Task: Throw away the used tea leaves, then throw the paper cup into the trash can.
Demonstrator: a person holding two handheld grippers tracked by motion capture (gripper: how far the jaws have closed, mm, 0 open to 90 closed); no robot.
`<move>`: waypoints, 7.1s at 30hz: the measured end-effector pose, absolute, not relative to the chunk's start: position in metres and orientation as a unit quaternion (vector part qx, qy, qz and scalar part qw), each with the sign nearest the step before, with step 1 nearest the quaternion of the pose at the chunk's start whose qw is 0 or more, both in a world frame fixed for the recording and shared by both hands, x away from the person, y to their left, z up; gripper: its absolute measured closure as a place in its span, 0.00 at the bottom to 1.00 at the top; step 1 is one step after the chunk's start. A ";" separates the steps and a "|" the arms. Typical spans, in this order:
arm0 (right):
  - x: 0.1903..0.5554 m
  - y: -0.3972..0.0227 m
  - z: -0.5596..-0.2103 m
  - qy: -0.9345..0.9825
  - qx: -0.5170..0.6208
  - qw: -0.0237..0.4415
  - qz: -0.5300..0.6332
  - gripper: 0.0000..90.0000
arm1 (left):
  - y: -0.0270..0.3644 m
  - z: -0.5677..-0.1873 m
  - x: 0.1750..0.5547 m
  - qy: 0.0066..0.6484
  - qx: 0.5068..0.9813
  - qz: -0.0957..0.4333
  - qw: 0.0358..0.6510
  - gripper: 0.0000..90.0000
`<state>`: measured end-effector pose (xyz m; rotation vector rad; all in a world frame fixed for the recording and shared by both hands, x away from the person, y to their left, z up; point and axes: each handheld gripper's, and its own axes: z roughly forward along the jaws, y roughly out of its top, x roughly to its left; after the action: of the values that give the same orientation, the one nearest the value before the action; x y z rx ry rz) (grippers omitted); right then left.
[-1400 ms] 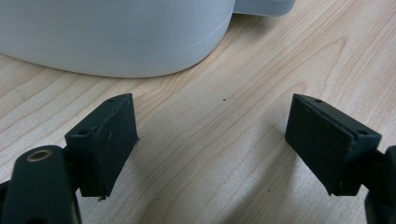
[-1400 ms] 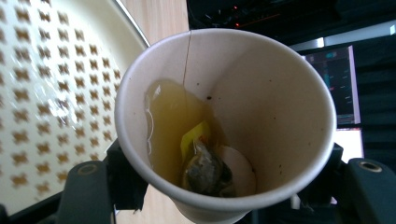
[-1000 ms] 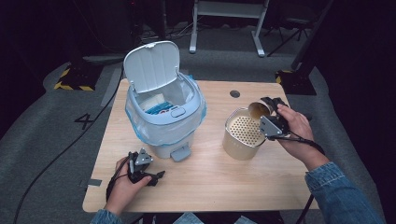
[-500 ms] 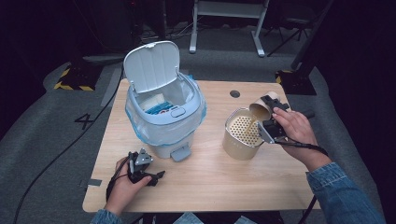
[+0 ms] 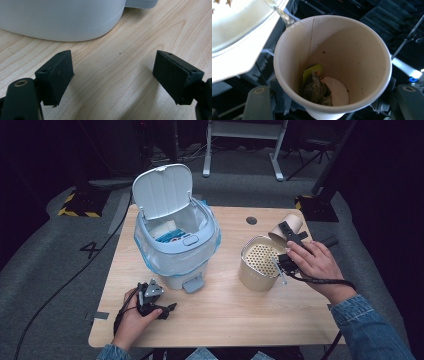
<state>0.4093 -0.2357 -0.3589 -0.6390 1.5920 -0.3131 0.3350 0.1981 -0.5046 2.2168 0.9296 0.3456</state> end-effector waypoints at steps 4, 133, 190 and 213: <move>0.407 -0.233 -0.362 0.676 -0.301 0.650 -0.172 0.38 | 0.198 -0.505 0.335 0.359 0.855 0.133 0.349 0.19; 0.466 -0.296 -0.281 0.830 0.233 0.174 0.476 0.32 | 0.198 -0.505 0.335 0.359 0.855 0.133 0.349 0.19; 0.507 -0.081 -0.225 0.817 0.142 0.103 0.550 0.31 | 0.199 -0.504 0.338 0.348 0.860 0.129 0.351 0.19; 0.503 -0.023 -0.257 0.863 0.123 0.085 0.483 0.31 | 0.199 -0.504 0.338 0.348 0.860 0.129 0.351 0.19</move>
<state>0.5029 -0.0230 -0.2568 0.3677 2.5719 1.4406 0.3384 0.1992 -0.5044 2.2253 0.9005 0.3343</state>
